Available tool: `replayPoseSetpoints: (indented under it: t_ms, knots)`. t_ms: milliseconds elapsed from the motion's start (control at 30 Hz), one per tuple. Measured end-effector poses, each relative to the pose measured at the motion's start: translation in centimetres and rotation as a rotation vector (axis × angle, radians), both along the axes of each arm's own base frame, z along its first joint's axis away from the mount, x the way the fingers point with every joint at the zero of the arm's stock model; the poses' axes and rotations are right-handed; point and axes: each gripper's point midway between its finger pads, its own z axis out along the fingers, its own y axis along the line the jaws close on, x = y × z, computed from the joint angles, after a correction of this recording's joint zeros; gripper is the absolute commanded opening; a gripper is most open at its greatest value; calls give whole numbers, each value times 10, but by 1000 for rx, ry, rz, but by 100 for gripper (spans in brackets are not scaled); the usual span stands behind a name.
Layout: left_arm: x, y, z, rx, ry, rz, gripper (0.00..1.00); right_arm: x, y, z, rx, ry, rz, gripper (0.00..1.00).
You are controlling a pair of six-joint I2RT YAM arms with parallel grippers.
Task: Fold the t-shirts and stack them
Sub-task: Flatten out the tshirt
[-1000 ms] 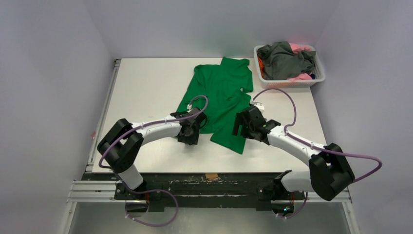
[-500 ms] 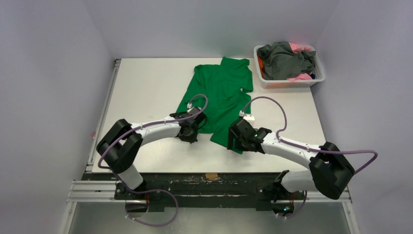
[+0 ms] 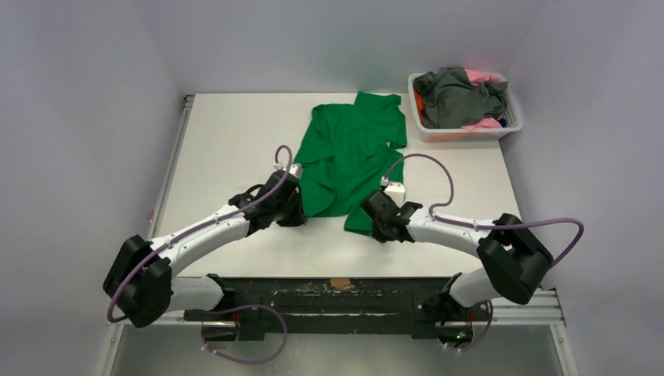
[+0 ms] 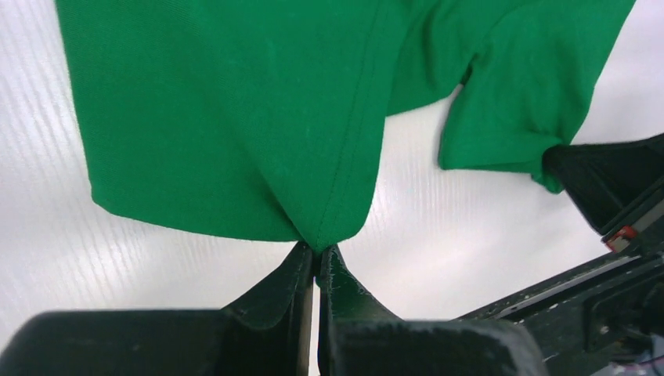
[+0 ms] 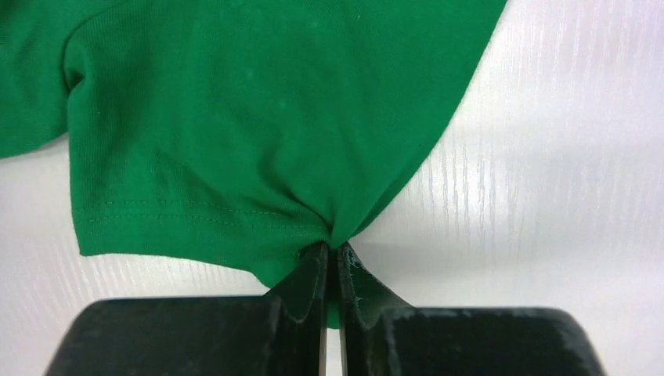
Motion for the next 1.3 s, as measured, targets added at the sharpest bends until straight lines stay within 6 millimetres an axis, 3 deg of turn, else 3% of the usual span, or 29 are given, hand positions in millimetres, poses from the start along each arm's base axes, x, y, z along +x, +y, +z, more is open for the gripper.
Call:
replayPoseSetpoints:
  t_ms: [167,267,367,467,567,667,800,1033,1200,1300]
  knots:
    - [12,20,14,-136,0,91,0,-2,-11,6,-28,-12,-33,0]
    - [20,31,42,-190,-66,133,0,5,-24,35,-46,-73,-66,0]
    - [24,38,95,-251,-181,152,0,31,-31,99,37,-232,-121,0]
    - [24,50,170,-319,-344,185,0,49,-40,186,158,-440,-166,0]
    - [9,68,247,-404,-514,217,0,48,-52,275,278,-635,-175,0]
    - [-17,91,308,-474,-647,248,0,32,-66,355,368,-796,-142,0]
    - [-67,127,377,-575,-816,281,0,2,-82,443,462,-952,-59,0]
    - [-146,173,462,-732,-1030,281,0,-69,-91,569,639,-1166,204,0]
    - [-178,188,487,-783,-1097,257,0,-107,-98,626,713,-1287,326,0]
    - [-185,190,492,-784,-1112,243,0,-110,-96,633,707,-1305,354,0]
